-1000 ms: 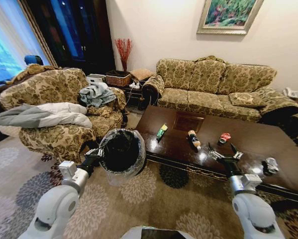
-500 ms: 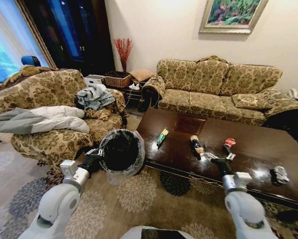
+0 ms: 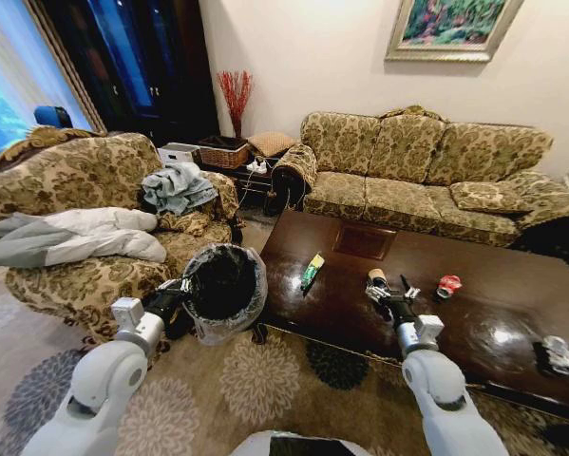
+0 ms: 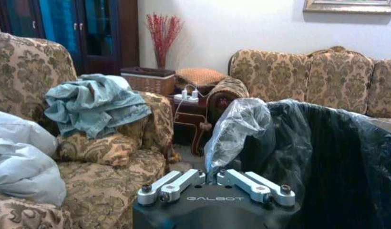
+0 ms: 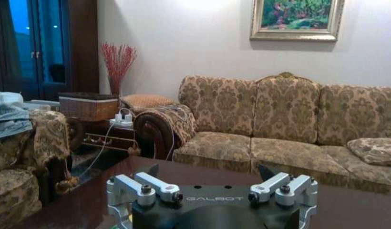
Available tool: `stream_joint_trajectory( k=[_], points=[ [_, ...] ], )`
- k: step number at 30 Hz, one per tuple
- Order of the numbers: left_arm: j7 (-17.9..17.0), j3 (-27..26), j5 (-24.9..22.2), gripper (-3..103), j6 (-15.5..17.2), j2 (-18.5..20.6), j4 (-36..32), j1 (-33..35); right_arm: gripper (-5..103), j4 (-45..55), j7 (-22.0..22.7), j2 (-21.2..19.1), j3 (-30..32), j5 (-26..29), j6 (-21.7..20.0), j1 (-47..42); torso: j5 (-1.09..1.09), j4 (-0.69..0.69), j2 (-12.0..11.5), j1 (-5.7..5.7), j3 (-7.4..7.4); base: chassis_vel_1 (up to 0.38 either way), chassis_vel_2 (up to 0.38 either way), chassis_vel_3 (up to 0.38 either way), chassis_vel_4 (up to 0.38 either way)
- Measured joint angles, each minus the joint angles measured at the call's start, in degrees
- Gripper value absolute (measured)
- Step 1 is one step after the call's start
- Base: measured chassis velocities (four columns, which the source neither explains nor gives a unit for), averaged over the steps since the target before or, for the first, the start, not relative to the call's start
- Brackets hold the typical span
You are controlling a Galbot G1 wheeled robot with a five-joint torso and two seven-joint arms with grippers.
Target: Move to the front of the table and place the trash on the table into the trash bin.
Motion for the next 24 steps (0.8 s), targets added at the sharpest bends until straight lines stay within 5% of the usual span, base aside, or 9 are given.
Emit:
stream_joint_trajectory(
  k=[8, 24],
  points=[
    [-0.64, 0.84, -2.32, 3, 2.17, 1.71, -0.45, -0.82, 100, -4.56, 1.79, 0.83, -4.92, 3.02, -1.21, 4.94, -0.01, 0.0, -0.03, -0.02, -0.03, -0.084, 0.08, 0.087, -0.081],
    [-0.84, 0.64, -2.32, 3, 0.53, 3.69, 2.57, -1.13, 100, -14.14, 0.87, 3.46, -11.83, 1.02, -0.08, 12.45, 0.0, 0.01, -0.08, -0.03, -0.05, -0.1, 0.104, 0.095, -0.105]
  ],
)
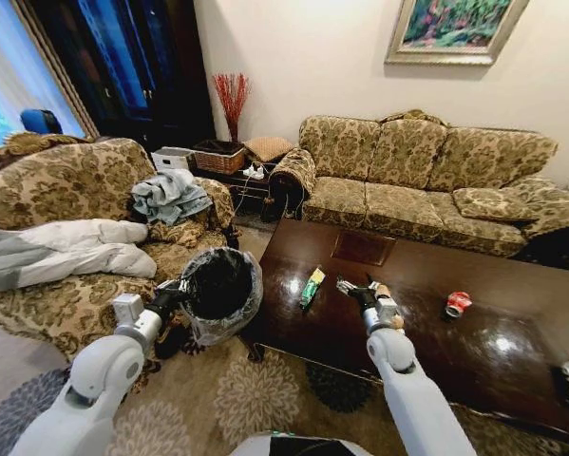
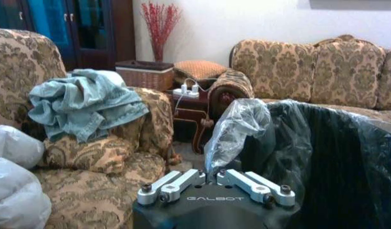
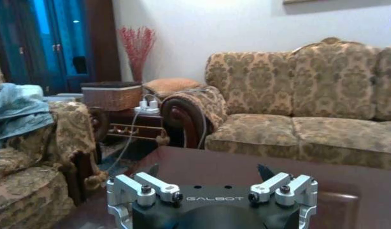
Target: Move to the front of the table and place the trash on the table into the trash bin.
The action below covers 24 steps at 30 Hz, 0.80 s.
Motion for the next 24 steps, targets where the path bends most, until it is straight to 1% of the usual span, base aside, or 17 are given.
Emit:
stream_joint_trajectory(
  k=[3, 5, 6, 9, 10, 12, 13, 14, 15, 16, 17, 18, 20, 24],
  points=[
    [-0.45, 0.01, 0.54, 3, -0.26, -0.05, 0.98, -0.5, 100, -2.65, 0.61, 0.89, -2.97, -0.13, -0.01, 2.56, 0.01, 0.0, -0.01, 0.0, 0.0, -0.098, 0.104, 0.099, -0.098],
    [-0.56, -0.03, 0.69, 3, -0.35, -0.05, 1.31, -0.69, 100, -3.24, 0.73, 1.09, -3.49, -0.16, 0.01, 2.99, 0.01, 0.0, -0.01, 0.0, 0.0, -0.09, 0.092, 0.103, -0.106],
    [-0.81, -0.27, 0.97, 3, -0.47, 0.11, 2.24, -1.17, 100, -4.9, 1.22, 1.86, -5.03, -0.17, 0.14, 4.25, 0.0, 0.0, -0.02, 0.0, 0.0, -0.087, 0.085, 0.103, -0.091],
    [-0.86, -0.38, 1.19, 3, -0.47, 0.52, 2.8, -1.33, 100, -5.82, 1.58, 2.61, -6.01, 0.26, 0.13, 4.85, 0.0, 0.0, -0.03, 0.02, 0.0, -0.087, 0.074, 0.084, -0.079],
    [-0.86, -0.38, 1.72, 3, -0.53, 1.32, 3.58, -1.49, 100, -6.44, 1.96, 3.28, -6.81, 1.57, -0.04, 5.25, 0.01, 0.0, -0.04, 0.03, 0.01, -0.057, 0.043, 0.049, -0.063],
    [-0.84, -0.32, 2.11, 3, -0.62, 2.6, 4.69, -2.0, 100, -6.63, 3.46, 4.0, -7.98, 6.51, -1.52, 5.65, 0.0, 0.0, -0.05, 0.03, 0.01, 0.0, 0.0, 0.0, 0.0],
    [-0.84, -0.32, 2.11, 3, -0.62, 2.6, 4.69, -2.0, 100, -6.63, 3.46, 4.0, -7.98, 6.51, -1.52, 5.65, 0.0, 0.0, -0.05, 0.03, 0.01, 0.0, 0.0, 0.0, 0.0],
    [-0.8, -0.09, 2.16, 3, -0.62, 4.01, 5.68, -2.84, 100, -6.59, 6.66, 4.72, -9.08, 12.14, -3.37, 6.01, 0.01, 0.0, -0.04, 0.02, 0.0, 0.0, 0.0, 0.0, 0.0],
    [-0.72, 0.09, 2.14, 3, -0.62, 4.83, 6.26, -3.41, 100, -6.56, 9.31, 5.14, -9.63, 14.97, -4.25, 6.21, 0.02, 0.0, -0.04, 0.0, -0.01, 0.0, 0.0, 0.0, 0.0],
    [-0.72, 0.09, 2.14, 3, -0.62, 4.83, 6.26, -3.41, 100, -6.56, 9.31, 5.14, -9.63, 14.97, -4.25, 6.21, 0.02, 0.0, -0.04, 0.0, -0.01, 0.0, 0.0, 0.0, 0.0],
    [-0.73, 0.32, 2.0, 3, -0.6, 5.81, 6.99, -4.17, 100, -6.34, 13.55, 5.6, -10.28, 17.97, -5.51, 6.4, 0.02, 0.0, -0.04, -0.03, -0.02, 0.0, 0.0, 0.0, 0.0],
    [-0.73, 0.48, 1.77, 3, -0.51, 6.3, 7.42, -4.63, 100, -6.06, 16.49, 5.66, -10.72, 19.58, -6.72, 6.47, 0.01, 0.0, -0.03, -0.04, -0.03, 0.0, 0.0, 0.0, 0.0],
    [-0.68, 0.82, 1.21, 3, -0.39, 7.18, 8.42, -5.33, 100, -5.84, 21.05, 5.33, -11.14, 23.27, -9.84, 6.85, 0.0, 0.0, -0.03, -0.04, -0.03, 0.0, 0.0, 0.0, 0.0],
    [-0.61, 0.86, 0.89, 3, -0.4, 7.65, 8.86, -5.42, 100, -6.82, 22.72, 5.25, -11.01, 24.89, -11.25, 7.54, -0.01, 0.0, -0.04, -0.03, -0.02, 0.0, 0.0, 0.0, 0.0]
  ],
)
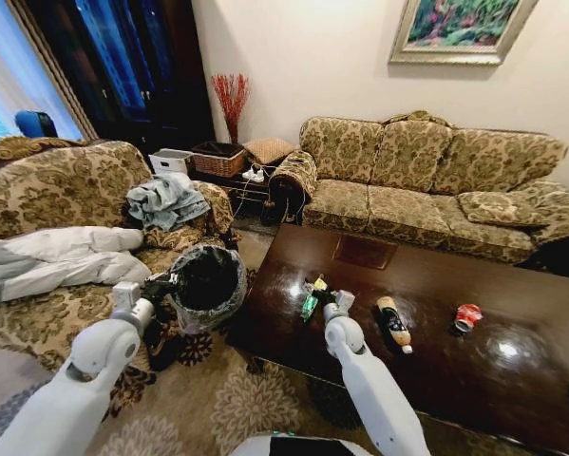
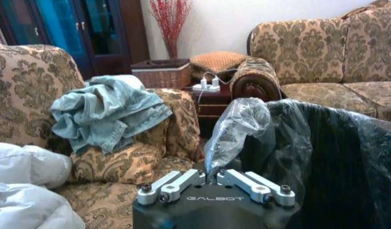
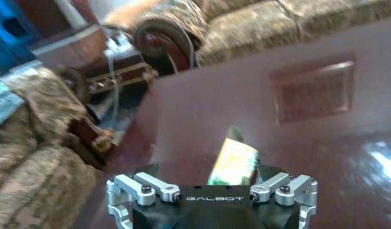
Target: Move to the front of the table and place the trash on the table into the trash bin.
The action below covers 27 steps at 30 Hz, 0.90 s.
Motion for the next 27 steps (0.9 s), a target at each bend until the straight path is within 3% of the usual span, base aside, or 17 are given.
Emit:
stream_joint_trajectory(
  k=[3, 11, 19, 27],
  points=[
    [0.68, -0.44, -2.64, 3, -0.28, 1.95, 0.71, 0.48, 100, -3.17, 2.05, 0.52, -0.39, 0.47, -0.72, 1.33, 0.02, -0.01, 0.0, 0.02, 0.01, 0.0, 0.0, 0.0, 0.0],
    [1.07, 0.37, -6.05, 3, -0.99, 5.76, 4.22, -3.63, 100, -9.98, 0.86, 4.16, -1.93, -0.06, 0.08, 4.64, 0.0, 0.0, 0.0, 0.02, 0.01, 0.0, 0.0, 0.0, 0.0],
    [1.7, 0.53, -6.51, 3, -0.85, 6.62, 4.79, -4.51, 100, -15.24, 2.31, 7.92, -2.45, -0.96, 0.23, 7.85, 0.02, 0.0, 0.0, 0.03, 0.01, 0.0, 0.0, 0.0, 0.0],
    [2.31, 0.27, -6.35, 3, -1.43, 6.7, 5.01, -4.14, 100, -18.2, 3.06, 8.47, -1.96, -3.45, 0.07, 8.6, 0.02, -0.01, 0.0, 0.02, 0.01, 0.0, 0.0, 0.0, 0.0]
  ],
)
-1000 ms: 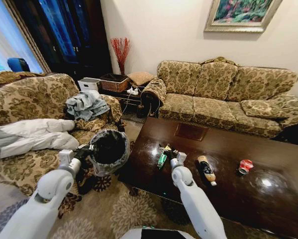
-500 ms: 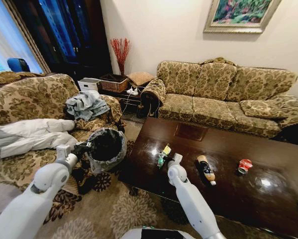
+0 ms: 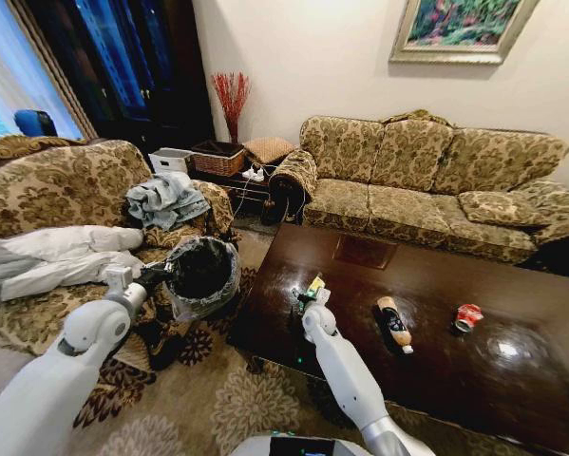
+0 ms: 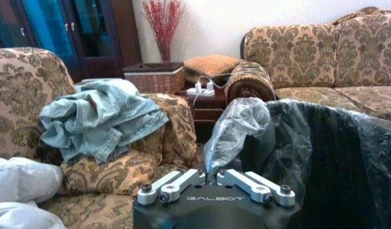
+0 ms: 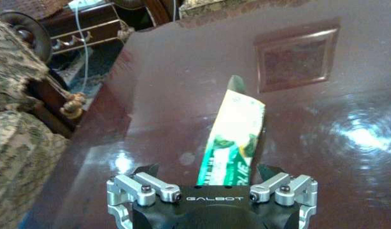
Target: Move to the front of the table and place the trash on the table into the trash bin.
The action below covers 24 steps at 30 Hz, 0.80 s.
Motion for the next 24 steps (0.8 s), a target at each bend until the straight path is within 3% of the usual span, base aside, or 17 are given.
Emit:
stream_joint_trajectory(
  k=[10, 12, 15, 17, 18, 19, 22, 24],
  points=[
    [0.41, -0.22, 0.33, 3, -0.27, 0.05, -0.02, 0.53, 102, -0.71, -0.19, 0.02, 1.01, 0.34, 0.15, 0.17, 0.0, 0.0, 0.0, 0.0, -0.01, 0.0, 0.0, 0.0, 0.0],
    [0.44, -0.21, 0.4, 3, -0.27, -0.08, -0.07, 0.47, 99, -0.82, -0.32, 0.28, 1.01, 0.76, 0.15, 0.34, 0.0, 0.0, 0.0, 0.0, 0.0, 0.0, 0.0, 0.0, 0.0],
    [0.51, -0.15, 0.52, 3, -0.27, -0.43, -0.57, 0.47, 84, -1.26, -1.02, 0.66, 0.98, 1.0, 0.18, 0.41, 0.0, 0.0, 0.0, 0.0, 0.0, 0.0, 0.0, 0.0, 0.0],
    [0.54, -0.14, 0.55, 3, -0.27, -0.48, -0.66, 0.49, 84, -1.33, -1.13, 0.71, 0.97, 1.01, 0.23, 0.41, 0.0, 0.0, 0.0, 0.0, 0.0, 0.0, 0.0, 0.0, 0.0],
    [0.59, -0.12, 0.65, 3, -0.27, -0.65, -0.85, 0.5, 73, -1.36, -1.36, 0.77, 0.88, 1.21, 0.32, 0.16, 0.0, 0.0, 0.0, 0.0, -0.01, 0.0, 0.0, 0.0, 0.0],
    [0.59, -0.12, 0.65, 3, -0.27, -0.65, -0.85, 0.5, 73, -1.36, -1.36, 0.77, 0.88, 1.21, 0.32, 0.16, 0.0, 0.0, 0.0, 0.0, -0.01, 0.0, 0.0, 0.0, 0.0],
    [0.59, -0.12, 0.8, 3, -0.23, -0.81, -1.14, 0.51, 57, -0.86, -1.37, 0.88, 0.71, 1.86, 0.25, -0.46, 0.0, 0.0, 0.0, 0.0, -0.01, 0.0, 0.0, 0.0, 0.0],
    [0.59, -0.12, 0.82, 3, -0.21, -0.81, -1.23, 0.52, 57, -0.72, -1.37, 0.9, 0.69, 1.87, 0.26, -0.6, 0.0, 0.0, 0.0, 0.0, -0.01, 0.0, 0.0, 0.0, 0.0]
  ],
)
